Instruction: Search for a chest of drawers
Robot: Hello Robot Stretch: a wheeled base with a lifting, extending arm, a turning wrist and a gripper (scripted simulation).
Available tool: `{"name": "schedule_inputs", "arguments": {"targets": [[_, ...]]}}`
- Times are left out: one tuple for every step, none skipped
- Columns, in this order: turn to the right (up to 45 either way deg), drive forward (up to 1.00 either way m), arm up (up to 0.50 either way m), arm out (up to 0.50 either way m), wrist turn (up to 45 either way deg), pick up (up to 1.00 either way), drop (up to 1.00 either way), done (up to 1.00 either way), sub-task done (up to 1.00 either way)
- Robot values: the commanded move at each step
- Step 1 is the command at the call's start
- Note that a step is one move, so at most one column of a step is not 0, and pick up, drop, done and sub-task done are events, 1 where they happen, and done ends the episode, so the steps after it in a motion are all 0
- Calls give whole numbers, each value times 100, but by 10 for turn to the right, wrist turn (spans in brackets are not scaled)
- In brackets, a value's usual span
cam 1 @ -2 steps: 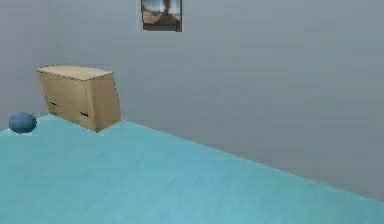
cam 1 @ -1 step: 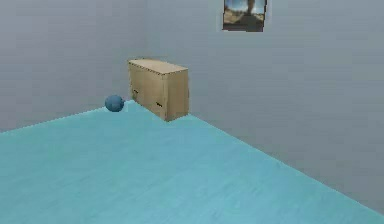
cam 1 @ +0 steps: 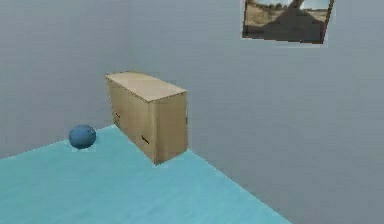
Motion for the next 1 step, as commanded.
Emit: {"name": "schedule_inputs", "arguments": {"targets": [[0,90,0,0,0,0,0,0,0]]}}
